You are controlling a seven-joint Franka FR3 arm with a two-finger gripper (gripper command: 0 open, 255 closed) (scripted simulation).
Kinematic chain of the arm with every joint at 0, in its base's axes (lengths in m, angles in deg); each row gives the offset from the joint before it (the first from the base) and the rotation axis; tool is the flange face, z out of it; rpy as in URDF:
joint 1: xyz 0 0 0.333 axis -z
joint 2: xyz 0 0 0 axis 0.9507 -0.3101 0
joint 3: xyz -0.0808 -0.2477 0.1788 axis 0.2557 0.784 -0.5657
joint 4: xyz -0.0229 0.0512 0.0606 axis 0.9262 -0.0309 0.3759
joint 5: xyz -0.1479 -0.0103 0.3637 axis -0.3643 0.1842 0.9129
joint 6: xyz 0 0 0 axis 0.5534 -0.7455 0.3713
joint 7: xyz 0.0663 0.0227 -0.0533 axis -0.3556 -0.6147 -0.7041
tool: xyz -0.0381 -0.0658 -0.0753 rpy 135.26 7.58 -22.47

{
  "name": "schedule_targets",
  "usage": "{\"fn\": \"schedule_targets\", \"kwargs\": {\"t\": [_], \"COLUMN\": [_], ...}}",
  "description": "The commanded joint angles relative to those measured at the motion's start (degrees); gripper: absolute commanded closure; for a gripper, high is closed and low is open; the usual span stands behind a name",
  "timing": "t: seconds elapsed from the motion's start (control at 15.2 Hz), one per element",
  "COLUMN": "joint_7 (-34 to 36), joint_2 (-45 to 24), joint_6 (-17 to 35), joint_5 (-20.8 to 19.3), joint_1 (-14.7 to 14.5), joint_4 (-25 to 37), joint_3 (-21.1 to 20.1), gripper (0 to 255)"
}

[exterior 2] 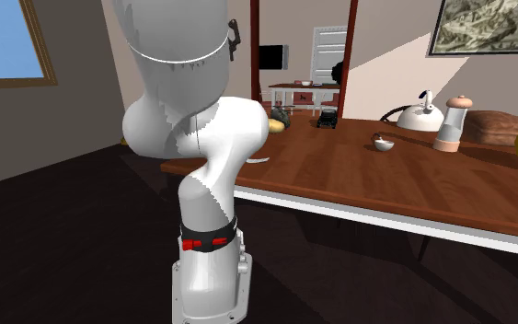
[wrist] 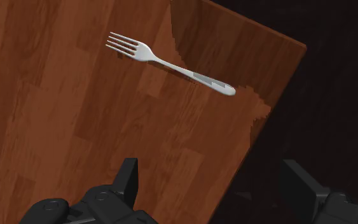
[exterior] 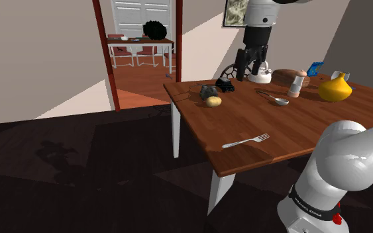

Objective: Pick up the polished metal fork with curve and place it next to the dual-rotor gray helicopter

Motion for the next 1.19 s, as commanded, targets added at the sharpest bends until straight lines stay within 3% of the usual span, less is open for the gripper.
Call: {"fn": "schedule_targets", "kwargs": {"t": [0.0, 0.59, 1.12], "joint_7": [0.0, -22.68, -44.0], "joint_2": [0.0, 9.59, 12.75], "joint_6": [0.0, 10.45, 20.74], "joint_5": [0.0, -6.57, -17.26], "joint_1": [0.0, -4.67, -5.29], "joint_4": [0.0, -20.52, -34.2], "joint_3": [0.0, 8.76, 20.37], "gripper": [0, 0, 0]}}
